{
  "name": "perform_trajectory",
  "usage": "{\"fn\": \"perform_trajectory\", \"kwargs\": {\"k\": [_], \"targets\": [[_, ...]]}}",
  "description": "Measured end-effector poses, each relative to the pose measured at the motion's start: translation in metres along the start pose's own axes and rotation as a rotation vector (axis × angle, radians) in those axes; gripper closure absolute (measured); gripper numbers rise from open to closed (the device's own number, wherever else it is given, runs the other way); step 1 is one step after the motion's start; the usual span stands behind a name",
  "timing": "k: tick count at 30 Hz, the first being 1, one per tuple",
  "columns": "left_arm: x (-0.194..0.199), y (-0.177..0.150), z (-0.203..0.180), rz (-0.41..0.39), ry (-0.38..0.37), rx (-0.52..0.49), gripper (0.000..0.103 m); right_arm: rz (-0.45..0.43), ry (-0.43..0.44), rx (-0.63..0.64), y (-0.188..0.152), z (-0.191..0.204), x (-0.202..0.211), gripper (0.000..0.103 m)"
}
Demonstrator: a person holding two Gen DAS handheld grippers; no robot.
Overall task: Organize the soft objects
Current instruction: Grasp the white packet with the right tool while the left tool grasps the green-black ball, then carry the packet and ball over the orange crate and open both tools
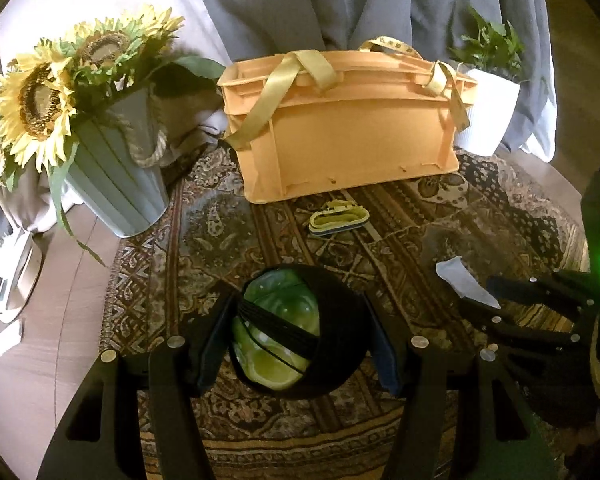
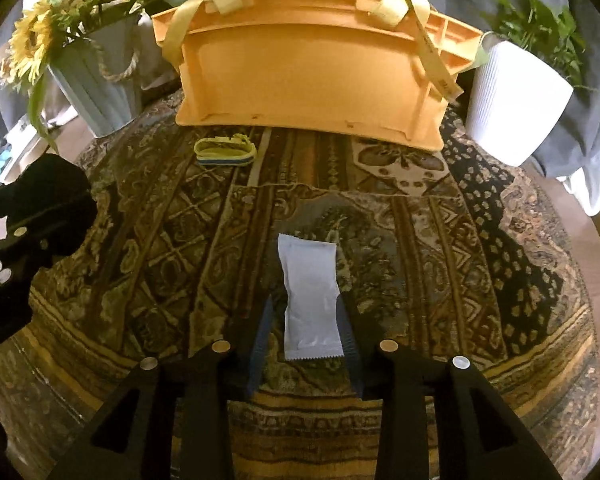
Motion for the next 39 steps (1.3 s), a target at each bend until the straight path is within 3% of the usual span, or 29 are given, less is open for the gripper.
{"fn": "perform_trajectory", "kwargs": {"k": [10,17,22,31,39], "targets": [[-0.010,0.000,-0.004,0.027,0.006,-0.008,0.041,-0.003,0.028,-0.025,0.001,-0.006,-0.015,0.067],[-0.013,0.001,-0.005,0.038,-0.005,0.007,0.041,-0.003,0.036,-0.016,0.000,-0.005,-0.012,0.078],[-0.009,0.002,-0.006,0.029,-0.009,0.008,0.041,-0.018,0.015,-0.009,0.001,-0.008,-0.003,0.079],[0.016,0.017,-0.011,-0.041,-0.028,0.042,0.041,-0.124,-0.003,0.006,0.019,-0.014,0.041,0.079],[0.047,0.055,-0.015,-0.153,-0.039,0.047,0.041,-0.238,0.012,-0.028,0.048,-0.024,0.082,0.079]]}}
Point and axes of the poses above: each gripper's, at about its wrist camera, not at the fingertips, and x roughly against the way its jaws point, z to its left, y to its top, the point moved 2 cm from there along -x, roughly the way its jaws point, and after that the axes turned 7 degrees about -y, right-handed, at the moved point
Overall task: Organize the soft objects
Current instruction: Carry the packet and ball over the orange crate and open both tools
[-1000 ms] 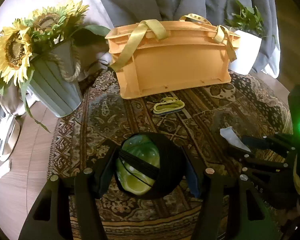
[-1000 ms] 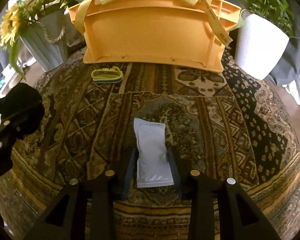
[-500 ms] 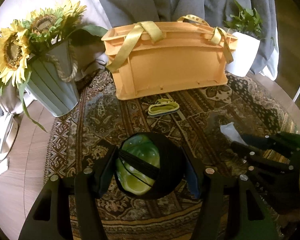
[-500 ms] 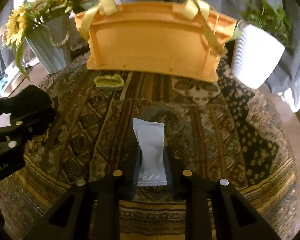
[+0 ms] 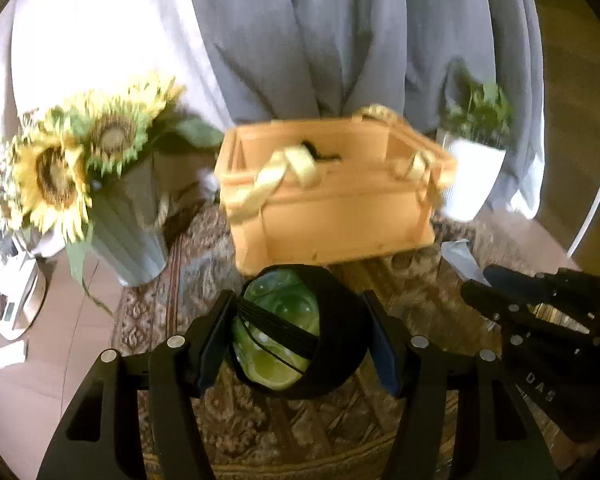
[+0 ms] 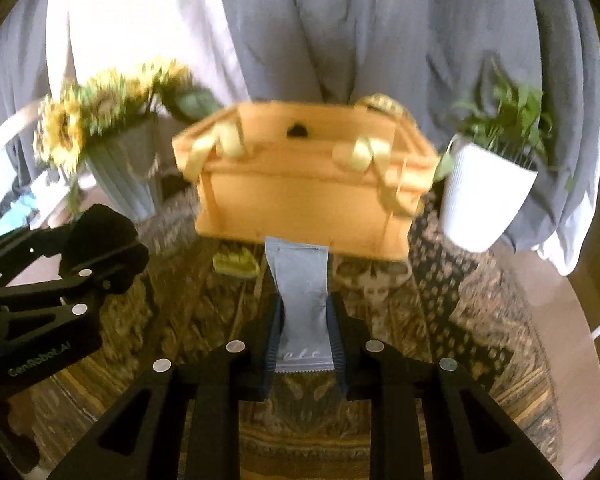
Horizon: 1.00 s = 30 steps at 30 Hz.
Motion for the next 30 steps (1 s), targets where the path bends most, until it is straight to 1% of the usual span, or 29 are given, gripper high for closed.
{"fn": "perform_trajectory", "kwargs": {"k": [3,7,13,15,23,30], "targets": [[0.006,0.021,0.000,-0.042,-0.012,0.008,0.041,-0.045,0.010,-0.022,0.017,-0.006,0.009,0.079],[0.006,0.044,0.003,-0.068,-0.028,0.020,0.041,-0.110,0.007,-0.040,0.043,-0.013,0.018,0.079],[0.006,0.080,0.002,-0.118,-0.054,0.008,0.041,-0.187,0.025,-0.064,0.081,-0.019,0.023,0.079],[0.005,0.093,0.003,-0.132,-0.049,0.007,0.041,-0.208,0.028,-0.068,0.094,-0.021,0.022,0.079],[-0.011,0.137,0.007,-0.168,-0.034,-0.009,0.041,-0.227,0.056,-0.078,0.133,-0.026,0.003,0.079],[-0.043,0.171,0.007,-0.129,-0.021,-0.037,0.041,-0.201,0.055,-0.082,0.165,-0.038,-0.024,0.078]]}}
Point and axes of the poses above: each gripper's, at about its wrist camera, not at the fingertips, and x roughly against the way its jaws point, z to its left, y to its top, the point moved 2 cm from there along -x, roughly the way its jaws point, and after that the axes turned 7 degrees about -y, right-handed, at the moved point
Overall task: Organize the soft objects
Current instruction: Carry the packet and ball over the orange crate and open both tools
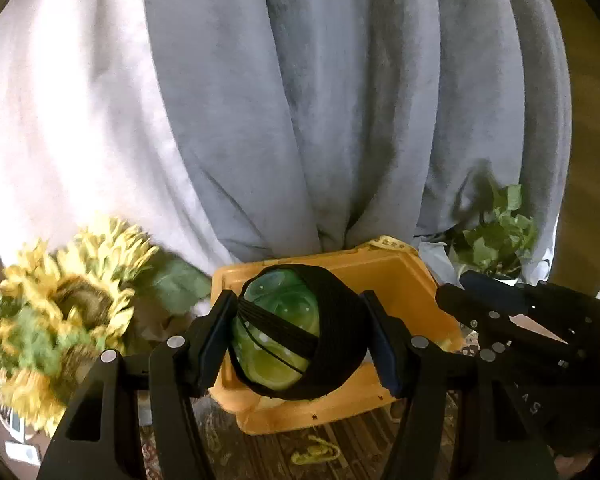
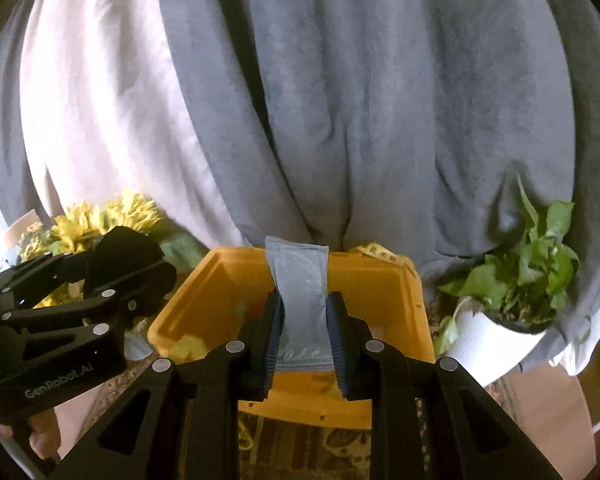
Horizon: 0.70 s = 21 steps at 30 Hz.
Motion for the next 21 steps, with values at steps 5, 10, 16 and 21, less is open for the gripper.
{"fn": "perform_trajectory", "kwargs": {"k": [5,10,16,21], "targets": [[-0.034,0.013,0.003,0.062,-0.004,-0.002,0.041,0.050,-0.004,-0.004,0.013,-0.009,-0.031,0.078],[-0.065,0.019,0.010,0.126,-0.010,0.011,0.041,0.100,-0.022,0.009,0.019,-0.017,-0.066,0.078],[-0.103,0.020,0.015,0.242,0.010,0.015,0.022,0.182,-0.042,0.030,0.018,-0.024,-0.103,0.070],[-0.104,0.015,0.018,0.247,0.069,0.003,0.017,0.241,-0.051,0.013,0.013,-0.031,-0.119,0.062]]}}
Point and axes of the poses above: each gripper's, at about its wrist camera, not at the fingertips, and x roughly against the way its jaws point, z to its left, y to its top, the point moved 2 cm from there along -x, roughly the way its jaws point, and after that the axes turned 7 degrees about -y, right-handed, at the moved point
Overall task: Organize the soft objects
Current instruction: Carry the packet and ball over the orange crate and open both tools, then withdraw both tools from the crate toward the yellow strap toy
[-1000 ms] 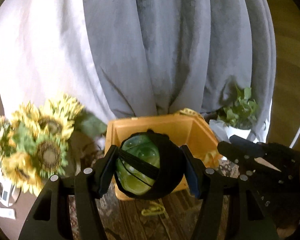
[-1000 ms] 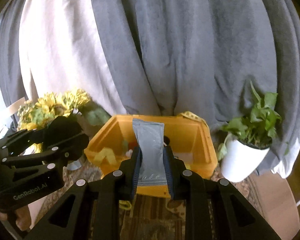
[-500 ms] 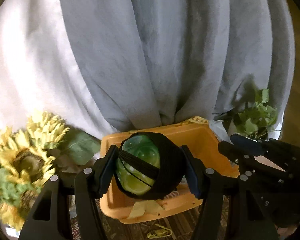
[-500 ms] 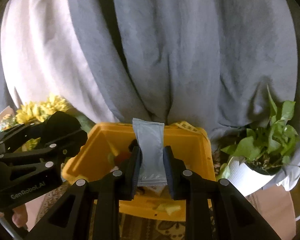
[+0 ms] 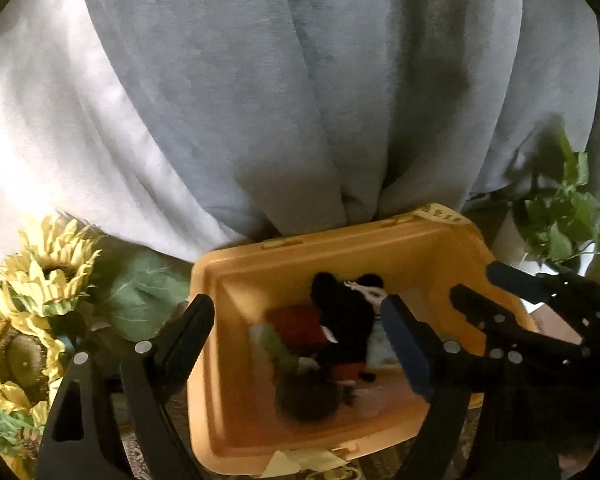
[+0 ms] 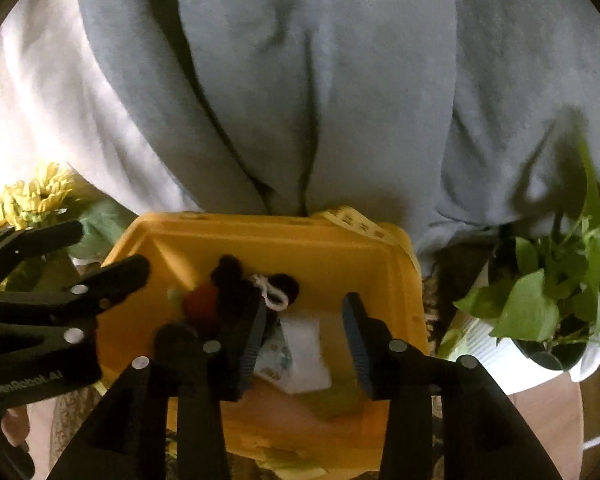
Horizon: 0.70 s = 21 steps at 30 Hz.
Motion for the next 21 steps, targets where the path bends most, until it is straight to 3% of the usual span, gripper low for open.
{"fn": "perform_trajectory", "kwargs": {"k": [8,11,21], "targets": [[0.032,-0.018,0.004,-0.032,0.031,0.022,0.017,-0.028,-0.016,0.001,-0.010,0.002,0.021,0.060],[0.050,-0.030,0.007,-0.055,0.028,0.046,0.017,-0.046,0.009,-0.001,-0.014,0.006,0.037,0.050],[0.097,-0.073,0.009,-0.133,0.061,0.050,0.017,-0.136,0.000,0.010,-0.050,0.020,0.092,0.042]]}}
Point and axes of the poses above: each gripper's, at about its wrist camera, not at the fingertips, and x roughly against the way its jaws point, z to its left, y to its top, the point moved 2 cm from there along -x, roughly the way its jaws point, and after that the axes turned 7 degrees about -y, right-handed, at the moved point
